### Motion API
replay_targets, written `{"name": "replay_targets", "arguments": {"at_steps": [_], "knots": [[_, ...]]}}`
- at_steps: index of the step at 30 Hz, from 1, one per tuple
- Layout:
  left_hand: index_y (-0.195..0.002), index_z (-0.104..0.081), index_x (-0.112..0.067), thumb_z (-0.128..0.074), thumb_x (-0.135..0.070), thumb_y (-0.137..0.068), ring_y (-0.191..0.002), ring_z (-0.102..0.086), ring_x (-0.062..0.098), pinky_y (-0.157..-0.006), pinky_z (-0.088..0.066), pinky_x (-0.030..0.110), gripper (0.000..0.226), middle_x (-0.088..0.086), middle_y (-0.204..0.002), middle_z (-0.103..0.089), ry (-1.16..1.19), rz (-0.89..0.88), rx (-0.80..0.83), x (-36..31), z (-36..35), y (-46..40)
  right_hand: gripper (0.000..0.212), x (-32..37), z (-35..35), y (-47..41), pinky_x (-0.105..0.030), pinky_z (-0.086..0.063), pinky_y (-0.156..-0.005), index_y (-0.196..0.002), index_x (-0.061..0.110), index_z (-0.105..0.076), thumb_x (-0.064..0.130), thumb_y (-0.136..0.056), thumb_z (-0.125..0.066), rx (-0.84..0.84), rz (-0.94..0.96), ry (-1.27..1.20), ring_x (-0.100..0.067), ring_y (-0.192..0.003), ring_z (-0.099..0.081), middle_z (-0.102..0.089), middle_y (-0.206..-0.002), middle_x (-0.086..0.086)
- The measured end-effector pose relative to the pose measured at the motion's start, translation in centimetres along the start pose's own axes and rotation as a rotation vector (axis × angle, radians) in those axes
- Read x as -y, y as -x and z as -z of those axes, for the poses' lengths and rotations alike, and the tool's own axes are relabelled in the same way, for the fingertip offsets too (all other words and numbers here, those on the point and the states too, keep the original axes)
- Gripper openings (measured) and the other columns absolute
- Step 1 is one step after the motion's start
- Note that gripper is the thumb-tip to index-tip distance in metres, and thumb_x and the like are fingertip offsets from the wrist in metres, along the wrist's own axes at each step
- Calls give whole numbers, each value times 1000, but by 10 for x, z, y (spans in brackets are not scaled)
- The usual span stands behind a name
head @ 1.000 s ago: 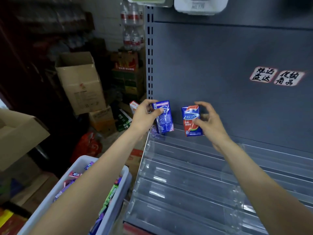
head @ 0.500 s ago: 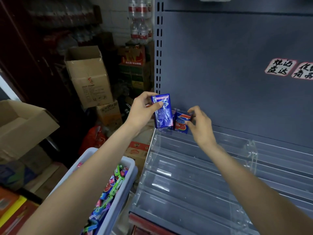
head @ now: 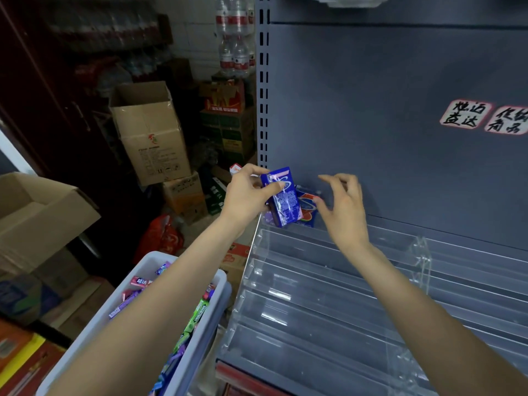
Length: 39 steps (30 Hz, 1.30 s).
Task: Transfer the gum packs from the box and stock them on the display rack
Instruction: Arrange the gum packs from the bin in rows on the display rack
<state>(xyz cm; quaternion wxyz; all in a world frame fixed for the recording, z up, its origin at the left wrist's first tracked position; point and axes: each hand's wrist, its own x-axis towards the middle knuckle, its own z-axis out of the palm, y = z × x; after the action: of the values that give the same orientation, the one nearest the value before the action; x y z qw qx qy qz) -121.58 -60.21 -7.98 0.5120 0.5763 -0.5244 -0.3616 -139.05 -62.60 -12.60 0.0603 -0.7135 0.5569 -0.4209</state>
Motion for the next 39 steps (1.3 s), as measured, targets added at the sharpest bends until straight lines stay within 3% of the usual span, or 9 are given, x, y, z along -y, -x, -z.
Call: {"name": "replay_targets", "arguments": {"at_steps": [2, 5, 10, 13, 16, 24, 30, 34, 39], "knots": [[-108, -48, -16, -71, -16, -82, -93, -62, 12, -69, -58, 26, 34, -1, -106, -59, 14, 17, -20, -2, -6, 0, 36, 9, 12, -1, -18, -38, -87, -126, 15, -56, 13, -90, -59, -36, 50, -104, -14, -112, -47, -47, -119, -4], [-103, -51, -14, -74, -16, -80, -88, -66, 18, -64, -59, 30, 33, 6, -99, -63, 56, 19, -39, -9, -18, 0, 42, 23, 29, -1, -18, -45, -82, -129, 21, -53, 24, -88, -62, 165, 102, -295, 0, -99, -52, -50, -114, 6], [-110, -57, -7, -66, -12, -87, -78, -69, 15, -63, -59, 27, 25, 8, -94, -65, 181, -7, 108, -19, -36, 7, 75, 24, 33, -3, -24, -45, -93, -142, 21, -40, 32, -76, -75, 244, 40, -143, -12, -114, -52, -51, -125, 2], [-121, -57, -8, -54, -8, -94, -94, -66, 17, -80, -56, 27, 27, 5, -103, -65, 166, -16, 240, -17, -38, 10, 56, 19, 37, -8, -15, -44, -90, -135, 16, -50, 7, -82, -68, 147, -66, -239, -14, -106, -61, -62, -118, -1], [-131, -53, -9, -46, -1, -96, -109, -62, 19, -92, -52, 30, 36, 7, -118, -64, 137, -6, 332, -11, -34, 13, 47, 11, 42, -9, -30, -56, -83, -130, 11, -53, -7, -87, -55, 168, -233, -519, -16, -92, -66, -66, -112, -7], [-140, -42, -7, -44, 11, -91, -116, -59, 22, -93, -51, 29, 52, 9, -135, -54, 179, -15, 434, -11, -36, 23, 42, 14, 39, -10, -17, -53, -81, -117, 12, -65, 6, -77, -74, 99, -226, -443, -8, -84, -67, -71, -98, -1], [-138, -47, -15, -53, -5, -93, -127, -47, 15, -99, -40, 25, 47, 2, -136, -53, -479, -317, 242, 7, -15, 10, 33, 6, 31, -15, -45, -55, -84, -115, 10, -64, 2, -83, -66, 135, -244, -447, -19, -92, -66, -69, -102, -6], [-144, -37, -22, -57, -16, -92, -137, -32, 18, -110, -29, 35, 56, -2, -149, -37, -899, -429, 197, 15, -5, -1, 34, 4, 27, -16, -35, -53, -87, -119, 12, -62, 4, -85, -64, 174, -144, -314, -15, -99, -60, -62, -114, -8], [-148, -28, -22, -55, -16, -93, -142, -23, 17, -115, -27, 39, 62, -1, -155, -27, -1055, -424, 334, 25, -6, -12, 36, 0, 14, -12, -9, -32, -87, -118, 11, -64, 0, -83, -65, 153, -65, -183, -8, -100, -48, -53, -116, -9]]}}
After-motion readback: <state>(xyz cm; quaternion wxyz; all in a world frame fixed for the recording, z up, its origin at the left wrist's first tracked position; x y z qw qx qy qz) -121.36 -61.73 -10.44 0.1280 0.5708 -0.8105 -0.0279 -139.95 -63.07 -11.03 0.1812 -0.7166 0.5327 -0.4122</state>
